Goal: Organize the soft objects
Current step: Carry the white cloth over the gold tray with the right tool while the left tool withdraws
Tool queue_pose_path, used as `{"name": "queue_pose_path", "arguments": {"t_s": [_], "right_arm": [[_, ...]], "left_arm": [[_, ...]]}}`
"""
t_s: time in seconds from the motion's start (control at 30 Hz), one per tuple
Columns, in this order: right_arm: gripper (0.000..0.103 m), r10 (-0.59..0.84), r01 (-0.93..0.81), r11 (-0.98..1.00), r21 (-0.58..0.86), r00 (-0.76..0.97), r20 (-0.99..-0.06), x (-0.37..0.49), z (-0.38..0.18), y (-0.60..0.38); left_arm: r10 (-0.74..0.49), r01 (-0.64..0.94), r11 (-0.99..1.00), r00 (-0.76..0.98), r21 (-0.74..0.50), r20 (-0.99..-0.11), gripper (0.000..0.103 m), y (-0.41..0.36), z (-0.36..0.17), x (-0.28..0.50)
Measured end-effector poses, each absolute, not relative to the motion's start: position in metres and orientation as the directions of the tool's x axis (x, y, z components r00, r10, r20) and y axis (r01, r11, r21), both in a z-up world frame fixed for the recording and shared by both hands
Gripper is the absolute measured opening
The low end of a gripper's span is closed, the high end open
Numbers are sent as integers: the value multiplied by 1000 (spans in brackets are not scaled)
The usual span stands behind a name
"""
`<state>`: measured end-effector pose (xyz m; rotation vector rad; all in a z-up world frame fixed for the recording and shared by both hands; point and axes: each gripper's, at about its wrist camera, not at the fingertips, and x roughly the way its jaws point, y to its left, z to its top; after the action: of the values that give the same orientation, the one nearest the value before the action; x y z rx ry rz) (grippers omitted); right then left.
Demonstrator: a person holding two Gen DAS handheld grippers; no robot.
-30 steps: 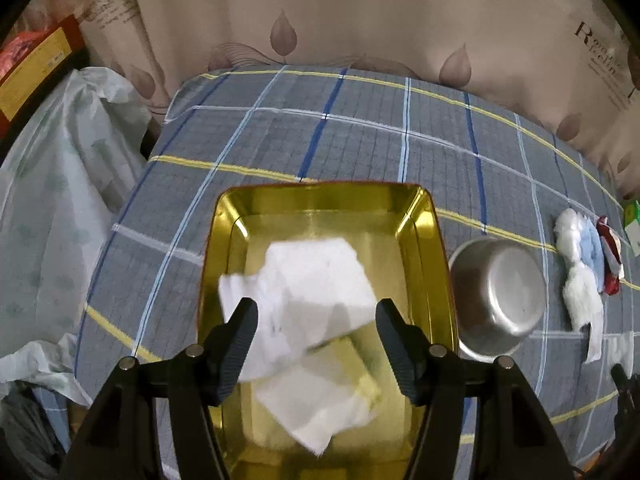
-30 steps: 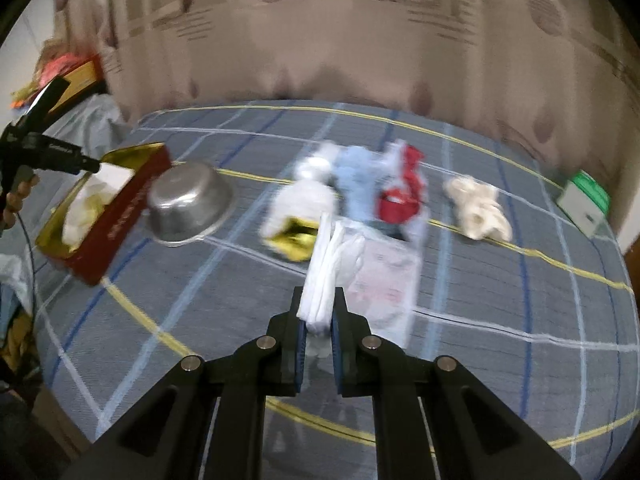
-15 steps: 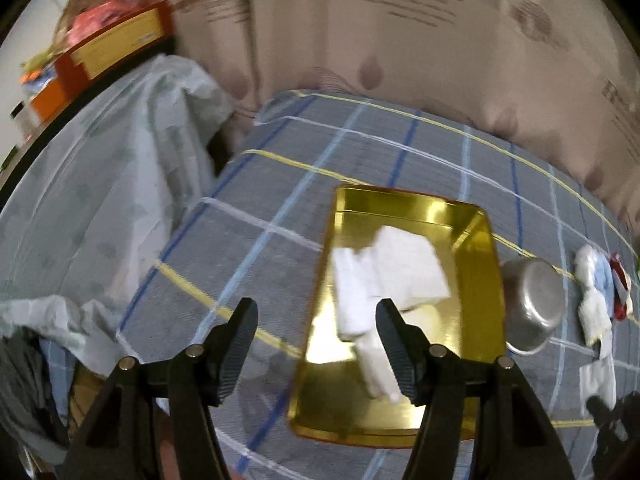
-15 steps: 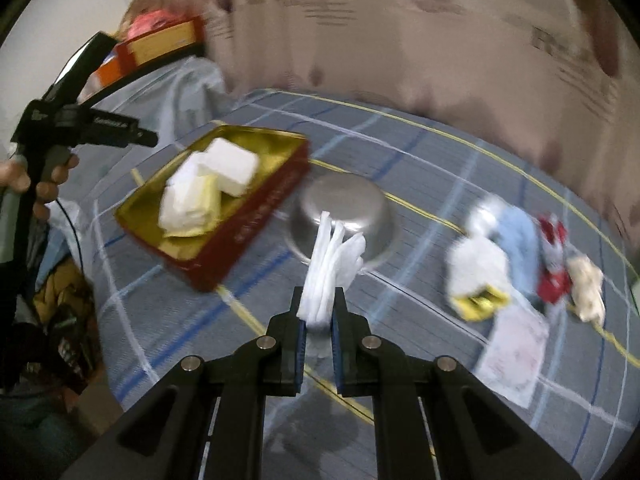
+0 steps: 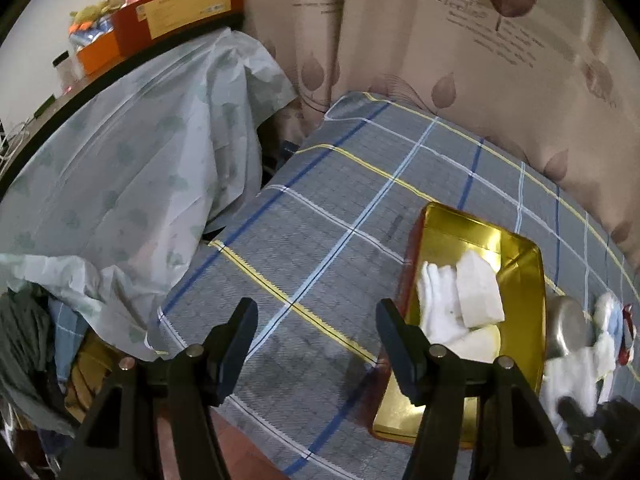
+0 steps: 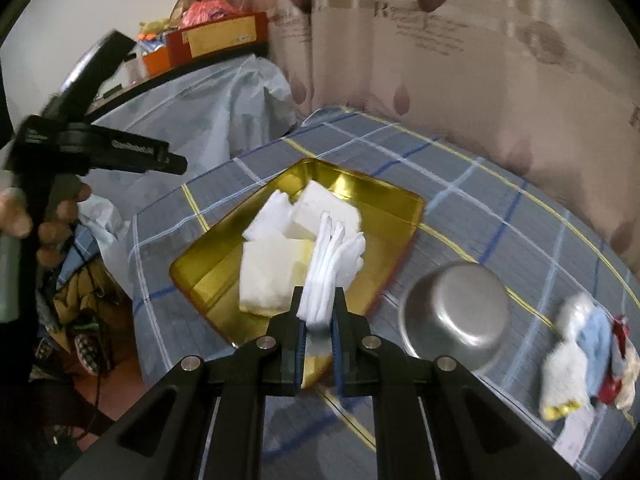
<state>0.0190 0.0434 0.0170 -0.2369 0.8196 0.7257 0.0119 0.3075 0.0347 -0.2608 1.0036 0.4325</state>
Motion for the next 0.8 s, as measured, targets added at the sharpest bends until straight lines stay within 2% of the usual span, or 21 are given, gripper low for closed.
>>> {"name": "queue_pose_path", "arguments": {"t_s": [0.33, 0.63, 0.7, 0.77, 0.8], "right_arm": [[10, 374, -635, 772, -22, 483, -792, 50, -24, 90], [13, 364, -612, 791, 8, 459, -810, 69, -40, 111], [22, 358, -610, 793, 2, 463, -811, 66, -40, 111], [57, 363, -607, 795, 6, 469, -805, 62, -37, 109], [63, 376, -604, 797, 22, 468, -800, 60, -34, 106]], "left_arm": [[189, -462, 885, 468, -56, -863, 63, 312, 32, 12], [171, -447, 893, 453, -57, -875, 63, 304, 25, 17], [170, -446, 893, 454, -58, -875, 63, 303, 25, 17], [166, -446, 893, 458, -64, -873, 63, 303, 26, 16], [166, -446, 893, 457, -64, -874, 63, 303, 26, 16]]}}
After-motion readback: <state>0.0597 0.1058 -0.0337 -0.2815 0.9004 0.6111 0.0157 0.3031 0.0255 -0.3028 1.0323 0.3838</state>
